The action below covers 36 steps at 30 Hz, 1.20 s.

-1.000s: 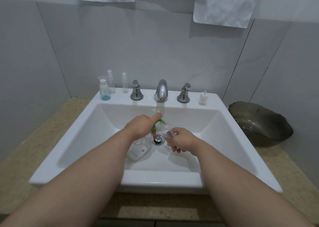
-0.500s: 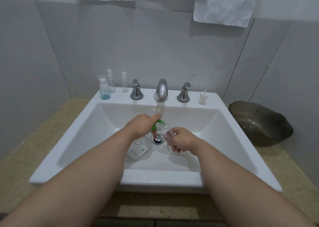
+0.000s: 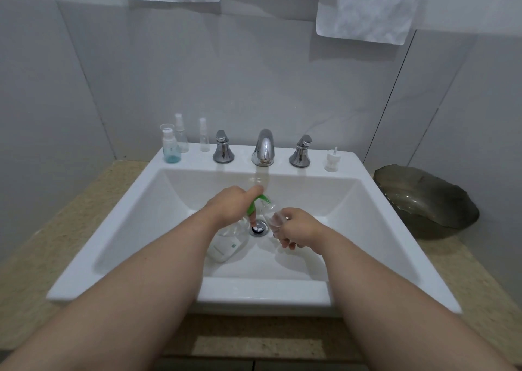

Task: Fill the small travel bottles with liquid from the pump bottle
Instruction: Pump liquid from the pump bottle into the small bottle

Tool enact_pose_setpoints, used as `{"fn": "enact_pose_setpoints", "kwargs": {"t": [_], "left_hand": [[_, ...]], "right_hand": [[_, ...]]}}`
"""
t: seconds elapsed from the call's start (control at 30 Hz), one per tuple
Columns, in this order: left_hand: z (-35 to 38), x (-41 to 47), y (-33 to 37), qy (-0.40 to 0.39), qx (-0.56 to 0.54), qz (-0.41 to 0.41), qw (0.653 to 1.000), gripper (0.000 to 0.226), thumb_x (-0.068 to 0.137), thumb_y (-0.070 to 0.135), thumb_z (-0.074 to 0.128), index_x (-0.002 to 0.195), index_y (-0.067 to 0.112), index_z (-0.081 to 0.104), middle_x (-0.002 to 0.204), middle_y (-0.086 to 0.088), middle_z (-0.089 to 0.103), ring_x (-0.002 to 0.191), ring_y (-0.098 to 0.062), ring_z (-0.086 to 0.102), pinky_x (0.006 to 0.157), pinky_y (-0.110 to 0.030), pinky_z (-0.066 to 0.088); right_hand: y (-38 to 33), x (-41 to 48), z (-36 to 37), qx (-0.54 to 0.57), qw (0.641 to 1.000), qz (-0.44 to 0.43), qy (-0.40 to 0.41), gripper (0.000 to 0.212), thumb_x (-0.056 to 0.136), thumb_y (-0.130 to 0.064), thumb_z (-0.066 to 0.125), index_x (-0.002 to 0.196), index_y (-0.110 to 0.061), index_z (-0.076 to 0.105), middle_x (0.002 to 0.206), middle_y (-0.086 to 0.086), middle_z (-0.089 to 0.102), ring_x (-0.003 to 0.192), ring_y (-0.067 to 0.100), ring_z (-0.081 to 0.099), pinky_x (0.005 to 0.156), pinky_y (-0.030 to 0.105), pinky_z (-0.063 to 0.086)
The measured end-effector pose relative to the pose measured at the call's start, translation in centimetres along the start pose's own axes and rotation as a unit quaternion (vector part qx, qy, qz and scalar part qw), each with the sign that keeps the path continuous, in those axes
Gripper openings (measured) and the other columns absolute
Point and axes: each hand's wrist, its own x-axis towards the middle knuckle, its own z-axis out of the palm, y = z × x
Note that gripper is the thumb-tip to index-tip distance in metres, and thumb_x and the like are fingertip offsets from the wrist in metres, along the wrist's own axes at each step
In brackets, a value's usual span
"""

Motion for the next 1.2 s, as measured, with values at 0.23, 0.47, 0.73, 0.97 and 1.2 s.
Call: {"fn": "enact_pose_setpoints", "kwargs": {"t": [0.23,0.47,0.73,0.97,1.2], "left_hand": [[0.11,0.3,-0.22,-0.008,0.005,-0.005,1.0,0.069,0.081,0.067,0.034,0.056,0.018,0.076,0.076,-0.001,0.075,0.079,-0.026,0.061,0.097,-0.049,0.053],[-0.39,-0.47,0.06,0.002,0.026,0.007,1.0,0.1,0.086,0.092,0.015,0.059,0.02,0.078,0.082,-0.004,0.066,0.085,-0.025,0.063,0.101,-0.046,0.049],[-0.03,-0.19,-0.08,0.008,0.013,0.004,1.0,0.088,0.074,0.089,0.026,0.057,0.02,0.078,0.088,0.0,0.074,0.09,-0.023,0.065,0.102,-0.047,0.048],[0.14,0.34,-0.1,-0.012,0.007,-0.001,1.0,0.064,0.08,0.061,0.034,0.056,0.017,0.075,0.078,-0.004,0.077,0.079,-0.029,0.057,0.094,-0.048,0.054],[-0.08,-0.21,-0.05,0.004,0.01,0.006,1.0,0.086,0.086,0.085,0.03,0.058,0.019,0.077,0.079,-0.001,0.071,0.085,-0.025,0.064,0.097,-0.044,0.05]], "right_hand": [[-0.07,-0.12,-0.02,-0.006,1.0,-0.005,-0.003,0.006,0.086,-0.022,0.059,0.092,-0.02,0.058,0.062,0.0,0.064,0.055,0.018,0.053,0.052,0.027,0.032],[-0.03,0.05,0.01,0.005,1.0,-0.004,0.003,0.009,0.083,-0.015,0.057,0.091,-0.019,0.058,0.062,0.002,0.064,0.057,0.02,0.054,0.053,0.027,0.031],[-0.12,-0.16,0.01,0.008,1.0,-0.008,0.002,0.008,0.087,-0.017,0.055,0.094,-0.019,0.059,0.062,0.002,0.064,0.057,0.021,0.054,0.053,0.028,0.032],[-0.22,-0.3,0.02,0.0,1.0,-0.008,-0.004,0.009,0.084,-0.025,0.061,0.09,-0.02,0.057,0.059,0.0,0.063,0.055,0.018,0.052,0.052,0.027,0.031],[-0.21,-0.24,-0.1,0.008,1.0,0.0,-0.005,0.014,0.082,-0.02,0.06,0.096,-0.017,0.057,0.062,0.001,0.064,0.058,0.02,0.053,0.053,0.027,0.032]]}}
